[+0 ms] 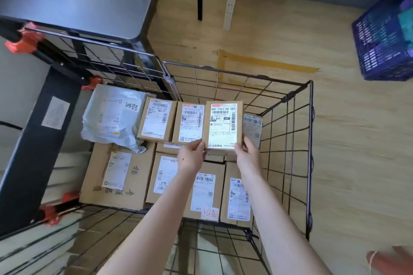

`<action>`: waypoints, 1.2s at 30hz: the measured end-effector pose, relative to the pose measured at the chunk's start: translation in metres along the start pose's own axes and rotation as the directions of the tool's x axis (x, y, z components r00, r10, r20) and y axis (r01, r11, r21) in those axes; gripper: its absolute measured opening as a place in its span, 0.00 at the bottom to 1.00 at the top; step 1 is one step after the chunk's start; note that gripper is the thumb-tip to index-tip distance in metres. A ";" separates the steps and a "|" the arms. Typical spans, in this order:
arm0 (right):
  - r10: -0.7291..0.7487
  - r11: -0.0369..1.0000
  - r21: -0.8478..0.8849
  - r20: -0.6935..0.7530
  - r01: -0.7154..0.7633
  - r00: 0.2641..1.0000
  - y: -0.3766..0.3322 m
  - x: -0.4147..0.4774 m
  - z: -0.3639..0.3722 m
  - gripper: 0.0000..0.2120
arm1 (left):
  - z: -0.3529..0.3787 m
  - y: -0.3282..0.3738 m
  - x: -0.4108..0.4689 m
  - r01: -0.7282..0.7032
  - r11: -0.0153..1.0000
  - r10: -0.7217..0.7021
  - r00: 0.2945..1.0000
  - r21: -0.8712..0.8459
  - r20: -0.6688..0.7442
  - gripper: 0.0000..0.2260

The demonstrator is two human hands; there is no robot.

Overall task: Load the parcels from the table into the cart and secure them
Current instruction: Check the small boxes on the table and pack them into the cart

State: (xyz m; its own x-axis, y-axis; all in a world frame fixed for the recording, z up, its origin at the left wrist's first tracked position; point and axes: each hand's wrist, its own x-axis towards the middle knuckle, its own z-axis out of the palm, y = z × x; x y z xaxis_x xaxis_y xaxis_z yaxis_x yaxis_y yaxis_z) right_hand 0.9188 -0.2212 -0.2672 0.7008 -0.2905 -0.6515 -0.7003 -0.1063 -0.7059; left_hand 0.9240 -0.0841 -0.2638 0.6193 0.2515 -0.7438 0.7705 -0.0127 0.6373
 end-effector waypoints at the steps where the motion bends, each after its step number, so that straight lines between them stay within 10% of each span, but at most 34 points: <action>1: -0.006 1.000 0.004 -0.002 0.006 1.000 0.003 0.007 0.003 0.19 | 0.002 -0.004 0.009 0.000 1.000 0.000 1.000 0.022 -0.005 0.07; 24: 0.010 0.995 -0.090 -0.241 -0.032 0.970 0.046 0.068 0.027 0.17 | 0.015 -0.035 0.069 0.019 0.962 0.068 0.949 0.272 -0.306 0.08; 36: -0.029 0.974 -0.224 -0.211 -0.020 0.977 0.048 0.060 0.027 0.19 | 0.007 -0.038 0.061 -0.109 0.896 0.197 0.967 0.430 -0.165 0.07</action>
State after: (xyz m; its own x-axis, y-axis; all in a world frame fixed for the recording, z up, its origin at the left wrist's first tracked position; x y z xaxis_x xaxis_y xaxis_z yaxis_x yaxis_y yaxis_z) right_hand 0.9313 -0.2182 -0.3476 0.6763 -0.4813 -0.5577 -0.7266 -0.3109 -0.6127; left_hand 0.9331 -0.0746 -0.3347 0.7254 0.3999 -0.5603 0.6878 -0.4548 0.5658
